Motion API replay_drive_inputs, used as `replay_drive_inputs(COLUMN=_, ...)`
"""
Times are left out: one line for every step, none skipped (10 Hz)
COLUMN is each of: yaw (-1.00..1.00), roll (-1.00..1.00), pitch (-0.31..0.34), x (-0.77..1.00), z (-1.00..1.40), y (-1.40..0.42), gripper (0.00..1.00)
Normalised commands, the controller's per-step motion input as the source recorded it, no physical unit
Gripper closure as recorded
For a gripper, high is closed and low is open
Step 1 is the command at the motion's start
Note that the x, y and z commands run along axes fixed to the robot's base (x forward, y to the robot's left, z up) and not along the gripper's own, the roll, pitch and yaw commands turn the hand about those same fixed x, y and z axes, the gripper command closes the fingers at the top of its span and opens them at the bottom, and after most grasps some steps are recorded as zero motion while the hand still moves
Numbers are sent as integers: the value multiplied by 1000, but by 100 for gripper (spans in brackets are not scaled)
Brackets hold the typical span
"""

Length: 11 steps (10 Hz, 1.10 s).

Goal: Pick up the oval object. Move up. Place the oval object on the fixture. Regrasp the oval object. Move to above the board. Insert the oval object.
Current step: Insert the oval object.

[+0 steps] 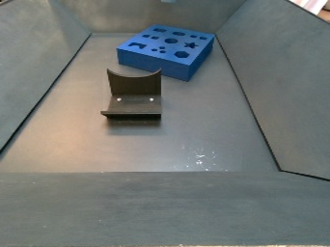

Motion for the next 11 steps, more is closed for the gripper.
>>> replay_drive_inputs(yaw=17, roll=0, pitch=0, x=3, z=-737, y=-397, gripper=100)
replay_drive_inputs(yaw=51, roll=0, pitch=0, x=43, z=-760, y=-460, gripper=100)
replay_drive_inputs(yaw=9, roll=-6, pitch=0, x=106, z=-623, y=-391, gripper=100)
replay_drive_inputs(yaw=0, roll=-13, pitch=0, x=111, z=-160, y=-169, gripper=100)
replay_drive_inputs(yaw=-20, roll=0, pitch=0, x=3, z=0, y=-11, gripper=100)
replay_drive_inputs(yaw=0, roll=133, pitch=-43, x=9, z=-377, y=-151, gripper=100)
replay_drive_inputs(yaw=0, roll=233, pitch=-66, x=34, z=-483, y=-140, gripper=100)
replay_drive_inputs(yaw=0, roll=349, pitch=-69, x=0, z=-354, y=-123, gripper=100)
replay_drive_inputs(yaw=0, roll=226, pitch=-19, x=103, z=-169, y=-194, gripper=100)
replay_drive_inputs(yaw=-109, roll=54, pitch=0, x=109, z=0, y=-97, gripper=100)
replay_drive_inputs(yaw=-74, roll=16, pitch=3, x=46, z=-23, y=0, gripper=100)
